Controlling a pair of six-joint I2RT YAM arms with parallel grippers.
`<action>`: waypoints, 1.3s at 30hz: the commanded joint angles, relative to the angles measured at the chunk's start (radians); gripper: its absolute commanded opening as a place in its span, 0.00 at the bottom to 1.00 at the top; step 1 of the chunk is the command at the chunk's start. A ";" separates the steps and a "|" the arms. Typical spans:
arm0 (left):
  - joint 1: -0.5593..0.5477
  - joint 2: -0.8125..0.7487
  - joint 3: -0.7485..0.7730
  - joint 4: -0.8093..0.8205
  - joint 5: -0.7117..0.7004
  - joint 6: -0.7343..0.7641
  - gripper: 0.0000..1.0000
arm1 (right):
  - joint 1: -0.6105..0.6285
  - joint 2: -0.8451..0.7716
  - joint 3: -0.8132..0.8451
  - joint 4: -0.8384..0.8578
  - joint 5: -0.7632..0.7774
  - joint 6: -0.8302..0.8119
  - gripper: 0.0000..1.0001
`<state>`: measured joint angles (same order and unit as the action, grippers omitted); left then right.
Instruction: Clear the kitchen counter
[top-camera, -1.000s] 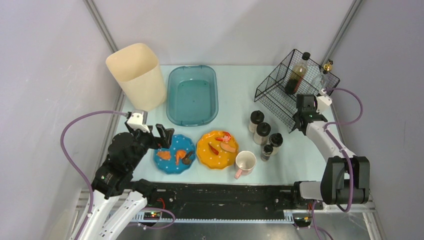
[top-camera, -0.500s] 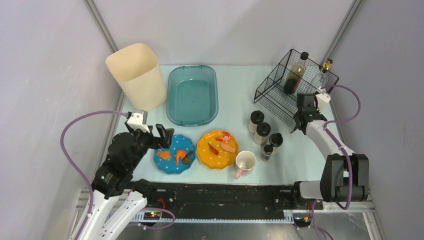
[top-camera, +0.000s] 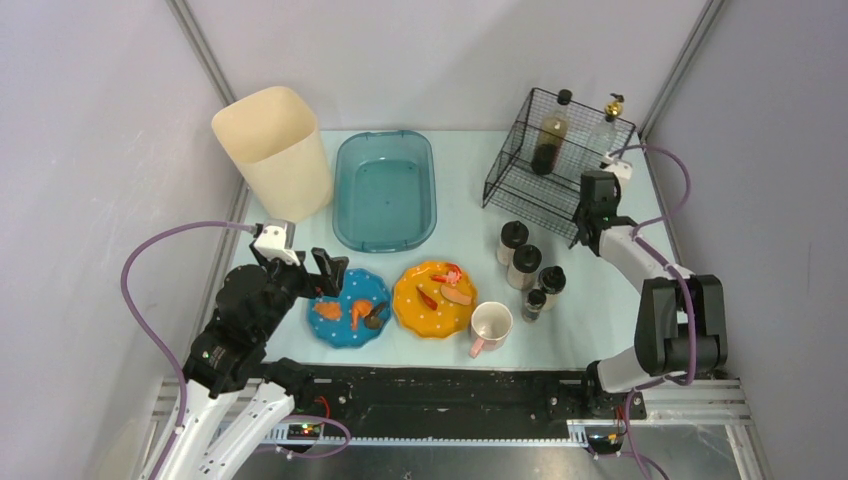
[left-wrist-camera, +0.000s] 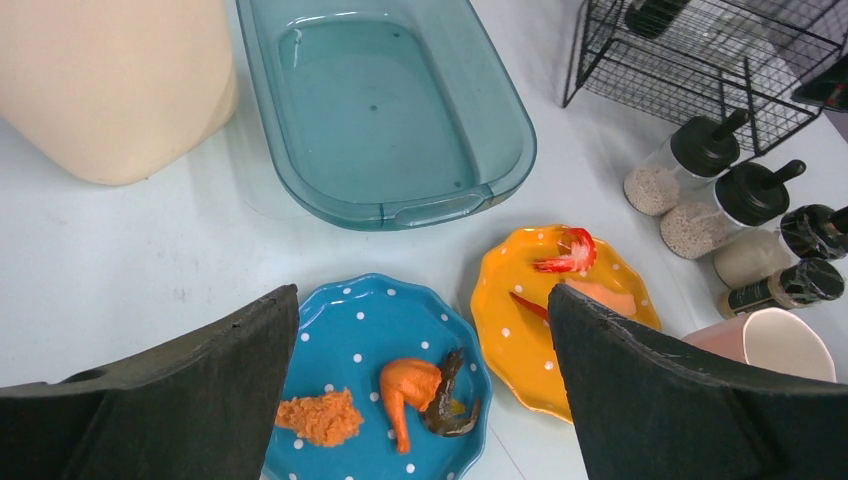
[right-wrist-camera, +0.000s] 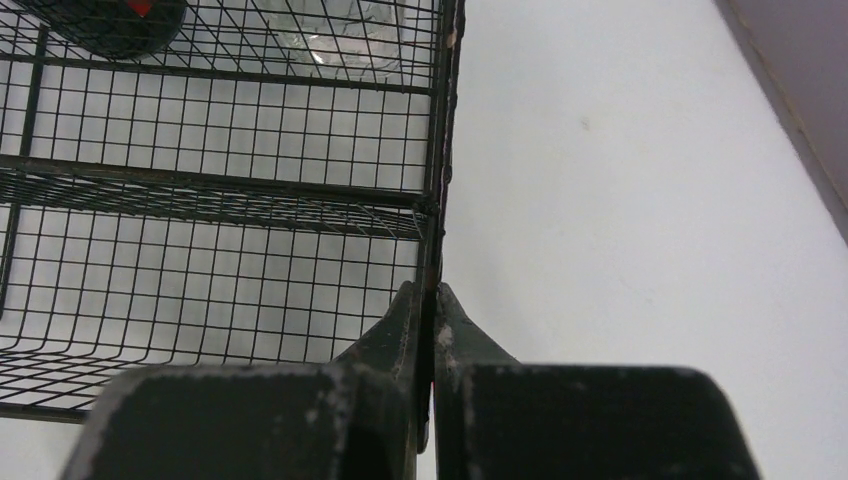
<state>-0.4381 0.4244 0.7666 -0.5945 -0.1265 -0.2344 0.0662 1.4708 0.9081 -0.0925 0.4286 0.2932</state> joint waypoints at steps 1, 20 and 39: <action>0.007 0.002 -0.001 0.013 -0.005 0.017 0.98 | 0.102 0.040 0.056 0.149 -0.224 -0.212 0.00; 0.006 -0.001 -0.001 0.014 -0.004 0.018 0.98 | 0.141 0.021 0.074 0.072 -0.348 -0.209 0.00; 0.007 -0.006 -0.002 0.013 -0.001 0.018 0.98 | 0.163 -0.289 0.074 -0.058 -0.251 -0.120 0.61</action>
<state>-0.4381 0.4244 0.7666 -0.5945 -0.1268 -0.2344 0.2153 1.2510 0.9432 -0.0998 0.1757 0.1532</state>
